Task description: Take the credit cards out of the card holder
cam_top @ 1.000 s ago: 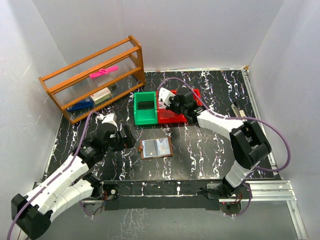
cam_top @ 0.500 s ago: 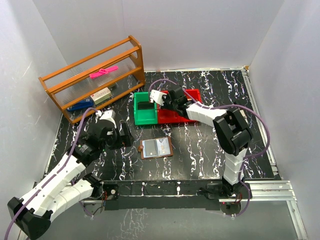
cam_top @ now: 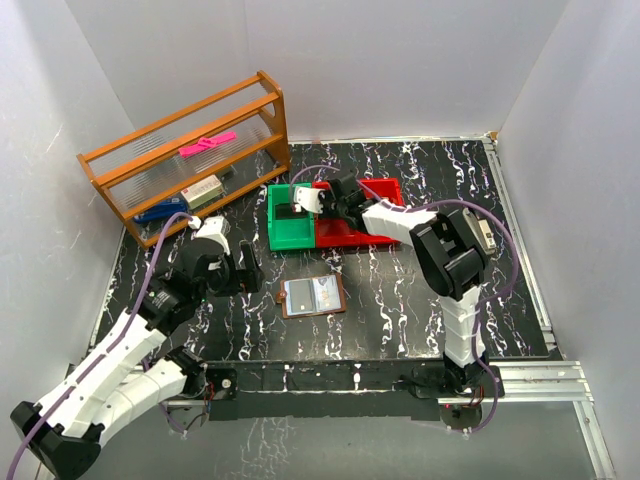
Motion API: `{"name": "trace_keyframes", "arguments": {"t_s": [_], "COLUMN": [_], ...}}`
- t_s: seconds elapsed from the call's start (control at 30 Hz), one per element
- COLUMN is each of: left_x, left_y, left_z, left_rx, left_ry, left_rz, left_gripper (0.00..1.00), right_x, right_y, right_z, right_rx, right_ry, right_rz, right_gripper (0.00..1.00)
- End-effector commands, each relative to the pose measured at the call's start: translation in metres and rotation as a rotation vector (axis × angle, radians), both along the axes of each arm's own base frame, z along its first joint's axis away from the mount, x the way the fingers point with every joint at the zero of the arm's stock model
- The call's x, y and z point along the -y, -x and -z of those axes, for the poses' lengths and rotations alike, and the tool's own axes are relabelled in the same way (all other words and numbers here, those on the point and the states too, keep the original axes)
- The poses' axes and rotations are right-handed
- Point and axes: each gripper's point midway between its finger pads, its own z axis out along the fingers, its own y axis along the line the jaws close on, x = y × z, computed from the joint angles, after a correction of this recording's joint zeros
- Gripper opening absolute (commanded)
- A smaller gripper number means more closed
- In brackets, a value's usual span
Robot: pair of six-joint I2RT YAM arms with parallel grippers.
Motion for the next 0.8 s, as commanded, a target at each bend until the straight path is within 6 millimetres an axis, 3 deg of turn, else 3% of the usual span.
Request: {"name": "trace_keyframes", "arguments": {"t_s": [0.0, 0.17, 0.37, 0.57, 0.77], "left_x": [-0.006, -0.006, -0.005, -0.003, 0.0], "left_y": [0.004, 0.004, 0.004, 0.004, 0.004], "left_z": [0.0, 0.003, 0.005, 0.009, 0.013], "left_rx": [0.011, 0.0, -0.002, -0.015, -0.03], "left_ry": [-0.024, -0.029, -0.028, -0.032, -0.035], "left_rz": [0.003, 0.008, 0.013, 0.021, 0.032], "left_gripper": [0.99, 0.99, 0.99, 0.99, 0.99], "right_x": [-0.015, -0.014, -0.012, -0.014, -0.019], "right_y": [-0.019, -0.018, -0.007, -0.004, 0.004], "right_z": [-0.019, -0.012, -0.012, -0.04, -0.086], "right_rx": [0.092, 0.082, 0.036, 0.064, 0.126], "right_ry": [-0.017, -0.003, -0.003, -0.082, -0.255], "right_rz": [-0.052, -0.06, -0.074, -0.048, -0.014], "right_gripper": [0.01, 0.09, 0.43, 0.47, 0.49]}}
